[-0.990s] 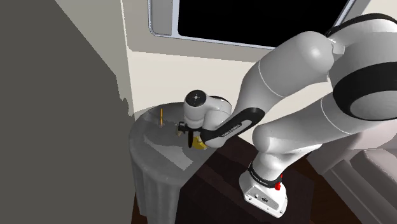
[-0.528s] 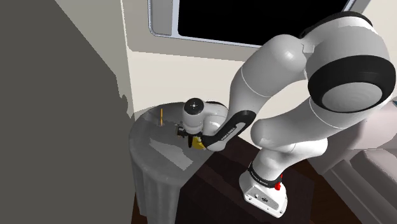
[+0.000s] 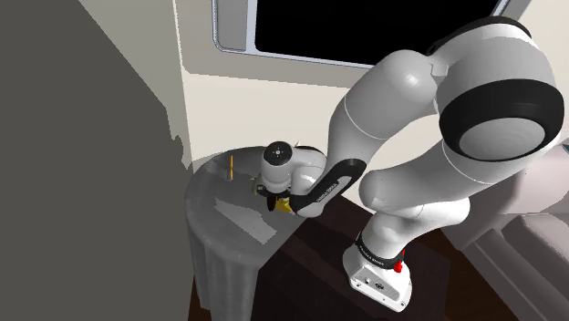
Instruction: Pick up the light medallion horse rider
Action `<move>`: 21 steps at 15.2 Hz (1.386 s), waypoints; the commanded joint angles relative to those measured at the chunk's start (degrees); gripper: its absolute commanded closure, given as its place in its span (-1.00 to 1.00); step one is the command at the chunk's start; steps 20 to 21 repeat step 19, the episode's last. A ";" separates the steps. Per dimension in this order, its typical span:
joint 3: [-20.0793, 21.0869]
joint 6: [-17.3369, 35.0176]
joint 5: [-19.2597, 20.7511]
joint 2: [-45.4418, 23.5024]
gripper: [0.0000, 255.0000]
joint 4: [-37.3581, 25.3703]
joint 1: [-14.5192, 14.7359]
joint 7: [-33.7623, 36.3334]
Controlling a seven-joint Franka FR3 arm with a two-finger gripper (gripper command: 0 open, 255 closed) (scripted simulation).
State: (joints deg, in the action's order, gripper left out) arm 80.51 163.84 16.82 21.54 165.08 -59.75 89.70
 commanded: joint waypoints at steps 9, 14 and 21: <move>-17.49 -6.96 -6.28 3.00 1.00 0.49 18.19 -7.16; -25.22 -12.00 -10.52 6.63 1.00 0.16 26.33 -11.97; -28.81 -15.20 -12.53 9.03 1.00 -0.30 29.91 -14.53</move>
